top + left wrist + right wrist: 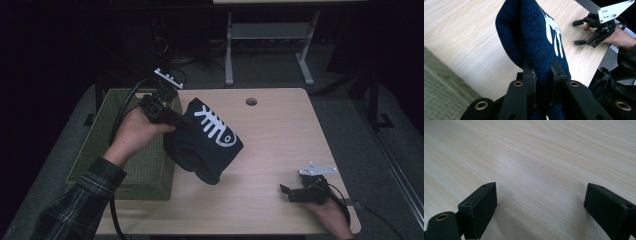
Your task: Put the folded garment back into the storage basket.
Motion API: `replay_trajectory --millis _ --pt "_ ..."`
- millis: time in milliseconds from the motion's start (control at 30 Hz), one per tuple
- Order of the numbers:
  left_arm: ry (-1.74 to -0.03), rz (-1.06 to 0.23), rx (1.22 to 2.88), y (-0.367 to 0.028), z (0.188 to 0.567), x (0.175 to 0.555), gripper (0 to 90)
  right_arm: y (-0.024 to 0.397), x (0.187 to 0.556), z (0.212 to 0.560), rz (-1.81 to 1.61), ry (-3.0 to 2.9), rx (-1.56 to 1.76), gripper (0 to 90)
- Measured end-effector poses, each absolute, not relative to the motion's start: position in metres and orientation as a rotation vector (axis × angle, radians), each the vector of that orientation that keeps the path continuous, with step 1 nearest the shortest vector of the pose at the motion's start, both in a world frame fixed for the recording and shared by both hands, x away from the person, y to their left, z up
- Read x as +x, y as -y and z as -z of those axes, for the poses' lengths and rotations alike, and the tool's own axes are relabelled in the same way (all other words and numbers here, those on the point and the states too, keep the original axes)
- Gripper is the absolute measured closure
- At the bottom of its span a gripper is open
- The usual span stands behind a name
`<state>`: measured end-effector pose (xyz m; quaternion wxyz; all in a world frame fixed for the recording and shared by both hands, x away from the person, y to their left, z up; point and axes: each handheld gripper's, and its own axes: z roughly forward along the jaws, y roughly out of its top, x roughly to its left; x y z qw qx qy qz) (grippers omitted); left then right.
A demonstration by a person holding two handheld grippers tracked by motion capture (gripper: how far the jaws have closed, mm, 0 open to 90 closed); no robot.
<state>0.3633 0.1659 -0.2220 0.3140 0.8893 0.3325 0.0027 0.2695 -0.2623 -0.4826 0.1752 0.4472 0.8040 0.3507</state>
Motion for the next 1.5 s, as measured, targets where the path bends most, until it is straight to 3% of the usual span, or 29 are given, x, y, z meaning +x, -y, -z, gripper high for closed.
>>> replay_trajectory --millis 933,1500 --pt "-1.088 -0.194 2.194 -0.277 0.171 0.337 79.1 0.262 0.270 0.483 -0.989 -2.273 1.273 10.9" --pt "-1.246 -0.200 2.073 -0.335 0.189 0.337 79.1 0.262 0.270 0.482 -0.990 -2.267 1.275 12.0"
